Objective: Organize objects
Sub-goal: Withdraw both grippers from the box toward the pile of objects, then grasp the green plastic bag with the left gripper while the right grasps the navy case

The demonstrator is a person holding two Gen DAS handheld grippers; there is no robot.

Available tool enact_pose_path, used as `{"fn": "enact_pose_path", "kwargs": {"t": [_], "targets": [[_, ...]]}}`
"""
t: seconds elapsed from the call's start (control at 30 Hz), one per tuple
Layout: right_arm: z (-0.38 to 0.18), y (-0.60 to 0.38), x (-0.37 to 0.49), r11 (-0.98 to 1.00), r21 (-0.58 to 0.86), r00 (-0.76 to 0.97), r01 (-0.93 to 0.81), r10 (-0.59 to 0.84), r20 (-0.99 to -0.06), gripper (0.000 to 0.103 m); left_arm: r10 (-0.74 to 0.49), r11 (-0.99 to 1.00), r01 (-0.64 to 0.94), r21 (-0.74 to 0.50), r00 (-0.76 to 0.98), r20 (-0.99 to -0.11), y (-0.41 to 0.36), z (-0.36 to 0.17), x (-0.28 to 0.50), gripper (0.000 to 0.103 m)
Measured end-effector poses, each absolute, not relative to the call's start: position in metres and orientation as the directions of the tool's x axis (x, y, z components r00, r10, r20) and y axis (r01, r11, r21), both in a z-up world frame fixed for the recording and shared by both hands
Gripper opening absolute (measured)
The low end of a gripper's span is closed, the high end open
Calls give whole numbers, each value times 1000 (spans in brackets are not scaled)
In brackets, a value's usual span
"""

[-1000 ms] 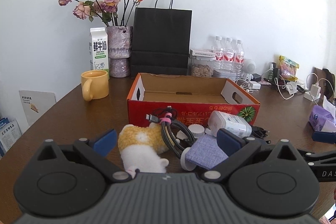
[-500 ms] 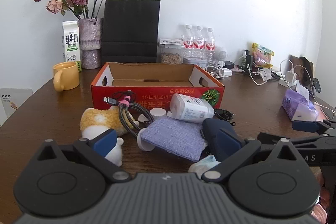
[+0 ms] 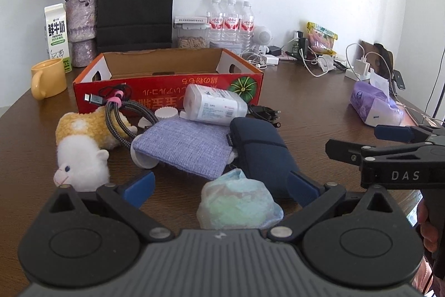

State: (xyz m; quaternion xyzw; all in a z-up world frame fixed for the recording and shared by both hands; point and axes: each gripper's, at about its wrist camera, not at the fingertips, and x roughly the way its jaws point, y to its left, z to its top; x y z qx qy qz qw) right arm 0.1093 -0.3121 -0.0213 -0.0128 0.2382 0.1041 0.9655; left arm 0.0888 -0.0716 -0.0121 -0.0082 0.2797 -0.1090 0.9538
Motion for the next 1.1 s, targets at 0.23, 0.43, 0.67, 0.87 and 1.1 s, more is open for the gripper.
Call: {"fn": "enact_pose_path", "kwargs": {"t": [0.23,0.43,0.67,0.87,1.1], "targets": [[-26,-313,113,978,28,859,-206,194,-474,103,-272,962,241,-131,777,-568,-69,-25,98,50],[-27,-312,112,977,33,857,-211,202,-473,103,-281,960,235,-154,800,-530,-61,-17,90,34],[-26,-309,110,975,34,858,-221,210,-468,103,-230,973,180,-146,821,-523,-46,-11,88,34],[-27,-305,109,972,29,854,-233,218,-473,103,-202,978,146,-150,845,-494,-37,-6,83,34],[-29,-302,114,972,37,851,-230,219,-477,103,-144,986,88,-141,873,-465,-22,-3,78,33]]}}
